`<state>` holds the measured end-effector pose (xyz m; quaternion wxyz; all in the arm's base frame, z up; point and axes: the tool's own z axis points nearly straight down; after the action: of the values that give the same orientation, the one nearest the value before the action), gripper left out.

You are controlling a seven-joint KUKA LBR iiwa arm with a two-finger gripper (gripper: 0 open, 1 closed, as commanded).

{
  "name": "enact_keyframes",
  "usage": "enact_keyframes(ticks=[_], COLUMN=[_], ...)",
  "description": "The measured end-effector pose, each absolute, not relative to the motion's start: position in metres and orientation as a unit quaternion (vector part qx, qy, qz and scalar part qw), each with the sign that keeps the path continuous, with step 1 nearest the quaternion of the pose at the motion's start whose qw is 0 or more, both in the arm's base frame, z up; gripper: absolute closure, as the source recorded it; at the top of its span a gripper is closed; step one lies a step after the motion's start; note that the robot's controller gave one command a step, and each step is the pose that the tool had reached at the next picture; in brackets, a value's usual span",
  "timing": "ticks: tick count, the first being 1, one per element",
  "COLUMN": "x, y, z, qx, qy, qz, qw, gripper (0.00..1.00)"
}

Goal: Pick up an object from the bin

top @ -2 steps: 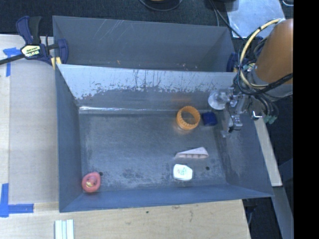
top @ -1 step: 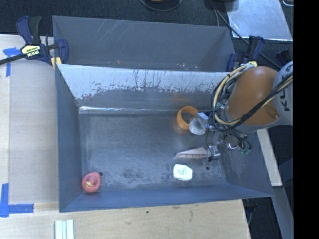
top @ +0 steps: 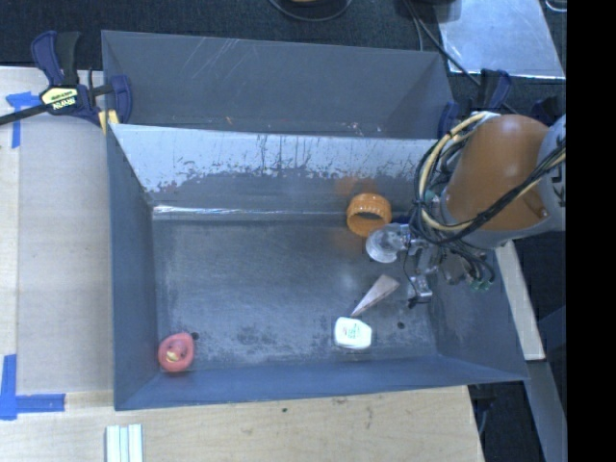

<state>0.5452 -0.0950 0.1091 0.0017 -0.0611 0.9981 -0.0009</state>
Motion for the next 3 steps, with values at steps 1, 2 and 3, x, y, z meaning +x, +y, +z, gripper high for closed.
enact_keyframes(ticks=[1, 2, 3], x=[0.526, 0.528, 0.515], y=[-0.06, -0.056, -0.043], z=[0.1, 0.071, 0.075], qx=[-0.007, -0.019, -0.007], qy=[1.0, 1.0, 1.0], qz=[-0.002, -0.001, -0.004], qw=[0.013, 0.003, 0.025], gripper=[0.0, 0.0, 1.0])
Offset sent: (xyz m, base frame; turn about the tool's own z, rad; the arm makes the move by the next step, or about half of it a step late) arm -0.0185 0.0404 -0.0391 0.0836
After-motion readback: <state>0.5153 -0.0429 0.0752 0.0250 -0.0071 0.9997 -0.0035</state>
